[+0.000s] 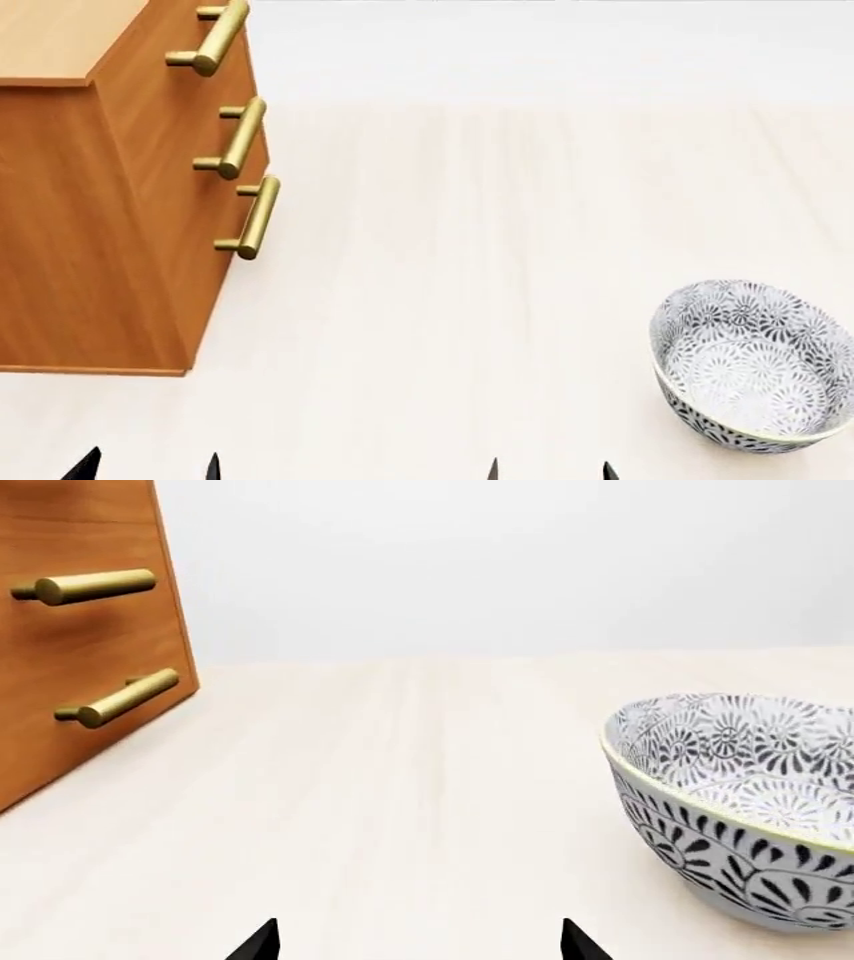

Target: Put the bowl on top of the cabinet.

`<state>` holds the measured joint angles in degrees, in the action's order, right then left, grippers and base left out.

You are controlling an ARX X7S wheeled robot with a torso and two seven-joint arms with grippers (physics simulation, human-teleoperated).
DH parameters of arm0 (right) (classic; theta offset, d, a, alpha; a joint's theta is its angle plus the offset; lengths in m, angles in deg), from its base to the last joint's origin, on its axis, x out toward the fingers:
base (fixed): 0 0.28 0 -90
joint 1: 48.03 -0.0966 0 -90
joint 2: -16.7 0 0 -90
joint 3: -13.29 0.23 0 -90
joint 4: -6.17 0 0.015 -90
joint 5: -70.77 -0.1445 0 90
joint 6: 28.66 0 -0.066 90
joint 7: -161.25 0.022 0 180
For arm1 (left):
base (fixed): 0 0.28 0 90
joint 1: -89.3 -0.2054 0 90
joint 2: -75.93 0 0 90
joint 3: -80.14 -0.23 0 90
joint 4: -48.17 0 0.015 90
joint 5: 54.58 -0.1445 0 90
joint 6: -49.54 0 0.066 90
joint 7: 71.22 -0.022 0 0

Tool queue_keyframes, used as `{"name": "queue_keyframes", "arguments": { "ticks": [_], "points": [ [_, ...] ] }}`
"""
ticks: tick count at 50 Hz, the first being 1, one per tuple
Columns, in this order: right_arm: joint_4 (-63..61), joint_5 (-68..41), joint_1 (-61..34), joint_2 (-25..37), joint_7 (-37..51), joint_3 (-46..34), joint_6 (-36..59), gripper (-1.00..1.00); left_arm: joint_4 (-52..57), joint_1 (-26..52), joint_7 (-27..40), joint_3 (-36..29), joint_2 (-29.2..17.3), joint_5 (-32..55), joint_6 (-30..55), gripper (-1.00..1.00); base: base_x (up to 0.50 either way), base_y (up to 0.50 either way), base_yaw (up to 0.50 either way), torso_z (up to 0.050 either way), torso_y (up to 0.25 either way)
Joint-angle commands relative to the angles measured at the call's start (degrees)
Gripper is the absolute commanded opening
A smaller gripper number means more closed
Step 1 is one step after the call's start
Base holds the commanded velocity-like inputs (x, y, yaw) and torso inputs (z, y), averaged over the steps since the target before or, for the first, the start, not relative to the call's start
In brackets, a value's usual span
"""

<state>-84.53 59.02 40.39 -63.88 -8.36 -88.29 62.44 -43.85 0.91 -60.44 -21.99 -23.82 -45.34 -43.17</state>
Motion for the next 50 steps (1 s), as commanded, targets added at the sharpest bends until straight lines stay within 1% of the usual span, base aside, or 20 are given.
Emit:
{"name": "queue_keyframes", "arguments": {
  "ticks": [1, 5, 12, 20, 21, 34, 40, 50],
  "points": [
    [-0.08, -0.53, -0.01, 0.23, 0.48, -0.19, -0.16, 1.00, -0.06, 0.04, 0.29, -0.39, -0.31, 0.31, -0.19, 1.00, 0.23, 0.00, 0.00, 0.000, 0.000],
    [-3.01, 1.93, 1.88, 0.49, 2.65, -0.47, -1.64, 1.00, 4.59, -2.22, 0.69, -0.41, -1.19, 0.54, 0.29, 1.00, 0.00, 0.00, 0.00, 0.000, 0.000],
    [-13.84, 5.12, 8.84, 1.63, 5.23, -1.65, -3.56, 1.00, 16.15, -9.43, 2.18, -1.02, -3.41, -0.62, -1.59, 1.00, 0.00, 0.00, 0.00, 0.000, 0.000],
    [-18.46, 8.15, 12.78, 2.28, 7.01, -2.61, -6.13, 1.00, 21.14, -13.02, 3.89, -0.70, -4.32, -1.07, -2.81, 1.00, 0.00, 0.00, 0.00, 0.000, 0.000],
    [-23.51, 12.07, 17.65, 3.05, 8.40, -3.55, -8.90, 1.00, 23.31, -14.98, 2.64, -2.09, -5.15, -1.65, -4.78, 1.00, 0.00, 0.00, 0.00, 0.050, 0.000],
    [-23.79, 11.89, 17.33, 3.11, 9.35, -3.58, -7.70, 1.00, 23.93, -14.39, 3.16, -2.40, -5.67, -0.14, -2.20, 1.00, 0.00, 0.00, 0.00, 0.050, 0.000],
    [-23.59, 12.83, 16.93, 2.91, 10.17, -3.79, -6.91, 1.00, 23.88, -14.39, 3.80, -2.81, -5.92, -1.46, -2.41, 1.00, 0.00, 0.00, 0.00, 0.050, 0.000],
    [-23.66, 13.30, 16.87, 3.16, 10.66, -4.27, -6.67, 1.00, 23.94, -14.31, 3.90, -3.24, -6.35, -1.11, -2.46, 1.00, 0.00, 0.00, 0.00, 0.050, 0.000]
  ]
}}
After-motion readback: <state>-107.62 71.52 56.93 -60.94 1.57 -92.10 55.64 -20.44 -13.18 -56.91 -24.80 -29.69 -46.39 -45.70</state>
